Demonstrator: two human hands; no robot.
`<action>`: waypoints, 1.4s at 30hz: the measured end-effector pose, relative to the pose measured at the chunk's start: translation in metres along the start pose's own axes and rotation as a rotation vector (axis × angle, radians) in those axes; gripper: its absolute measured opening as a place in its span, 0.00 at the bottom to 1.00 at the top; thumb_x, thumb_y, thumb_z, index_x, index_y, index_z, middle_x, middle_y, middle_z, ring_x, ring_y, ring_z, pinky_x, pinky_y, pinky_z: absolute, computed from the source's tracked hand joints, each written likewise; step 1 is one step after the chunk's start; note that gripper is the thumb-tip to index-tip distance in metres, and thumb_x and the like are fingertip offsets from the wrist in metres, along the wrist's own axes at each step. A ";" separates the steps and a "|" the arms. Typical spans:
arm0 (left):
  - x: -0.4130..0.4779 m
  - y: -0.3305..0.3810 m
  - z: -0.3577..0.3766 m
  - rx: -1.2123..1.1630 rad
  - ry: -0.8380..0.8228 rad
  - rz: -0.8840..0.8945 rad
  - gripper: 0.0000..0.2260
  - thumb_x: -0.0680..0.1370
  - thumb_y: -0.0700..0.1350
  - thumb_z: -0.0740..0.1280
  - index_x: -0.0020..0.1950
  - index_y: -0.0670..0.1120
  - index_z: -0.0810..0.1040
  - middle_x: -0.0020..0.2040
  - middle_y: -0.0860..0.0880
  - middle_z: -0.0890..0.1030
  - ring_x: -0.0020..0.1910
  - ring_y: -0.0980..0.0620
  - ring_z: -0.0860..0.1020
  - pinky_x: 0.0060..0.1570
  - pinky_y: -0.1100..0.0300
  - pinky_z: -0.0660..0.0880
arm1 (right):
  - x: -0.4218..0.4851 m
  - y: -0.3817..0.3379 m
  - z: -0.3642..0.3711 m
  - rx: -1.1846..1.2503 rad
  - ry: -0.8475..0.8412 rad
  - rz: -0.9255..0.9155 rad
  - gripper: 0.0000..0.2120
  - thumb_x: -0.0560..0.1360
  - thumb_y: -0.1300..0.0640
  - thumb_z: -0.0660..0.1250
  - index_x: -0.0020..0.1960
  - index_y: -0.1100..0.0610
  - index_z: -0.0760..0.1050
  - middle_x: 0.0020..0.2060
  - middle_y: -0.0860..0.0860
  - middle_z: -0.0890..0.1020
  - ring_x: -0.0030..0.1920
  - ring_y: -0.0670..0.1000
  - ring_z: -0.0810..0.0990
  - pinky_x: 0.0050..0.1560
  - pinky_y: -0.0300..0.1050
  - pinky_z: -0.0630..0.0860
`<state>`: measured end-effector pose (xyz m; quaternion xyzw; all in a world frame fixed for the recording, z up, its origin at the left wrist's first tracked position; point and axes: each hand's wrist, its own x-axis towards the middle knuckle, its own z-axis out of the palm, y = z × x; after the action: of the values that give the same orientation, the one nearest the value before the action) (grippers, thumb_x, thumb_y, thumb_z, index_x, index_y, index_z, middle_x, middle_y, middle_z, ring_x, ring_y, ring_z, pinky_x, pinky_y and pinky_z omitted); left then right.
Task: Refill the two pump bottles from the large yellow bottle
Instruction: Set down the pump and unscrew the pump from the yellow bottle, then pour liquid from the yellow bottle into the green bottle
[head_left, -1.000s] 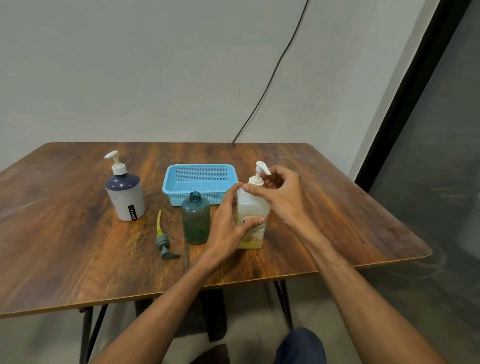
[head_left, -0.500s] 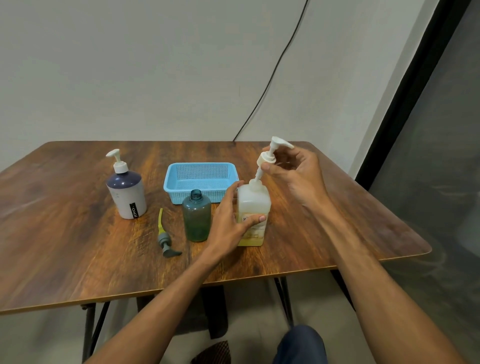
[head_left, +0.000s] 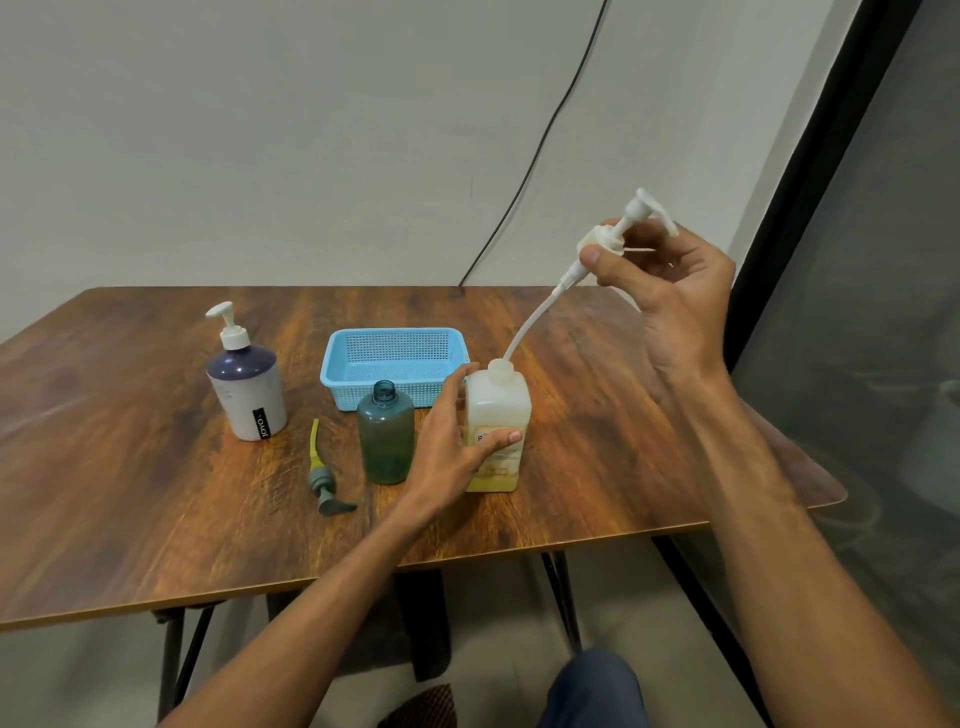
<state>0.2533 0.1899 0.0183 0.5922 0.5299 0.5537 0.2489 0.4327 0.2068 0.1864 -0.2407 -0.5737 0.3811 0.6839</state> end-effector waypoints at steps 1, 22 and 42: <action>0.000 0.000 0.000 -0.001 0.000 -0.003 0.37 0.70 0.51 0.78 0.74 0.59 0.62 0.68 0.56 0.72 0.64 0.54 0.75 0.58 0.53 0.80 | 0.000 -0.001 -0.002 0.009 0.018 -0.009 0.15 0.68 0.68 0.77 0.53 0.70 0.80 0.45 0.57 0.84 0.44 0.53 0.83 0.48 0.48 0.81; 0.000 -0.002 0.000 0.027 0.016 0.030 0.38 0.68 0.57 0.77 0.74 0.58 0.62 0.68 0.55 0.72 0.64 0.54 0.75 0.57 0.53 0.80 | -0.084 0.177 -0.043 -0.972 -0.123 0.124 0.15 0.69 0.60 0.75 0.37 0.46 0.70 0.39 0.42 0.75 0.38 0.41 0.74 0.31 0.31 0.65; -0.003 0.001 -0.002 0.036 0.011 0.025 0.39 0.67 0.61 0.77 0.74 0.61 0.61 0.70 0.57 0.70 0.67 0.56 0.72 0.61 0.50 0.79 | -0.085 0.179 -0.047 -1.026 -0.337 0.365 0.30 0.70 0.44 0.75 0.68 0.53 0.72 0.60 0.53 0.77 0.58 0.53 0.77 0.56 0.53 0.79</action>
<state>0.2527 0.1863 0.0188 0.6000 0.5337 0.5505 0.2282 0.4302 0.2504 -0.0127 -0.5730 -0.7356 0.1991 0.3014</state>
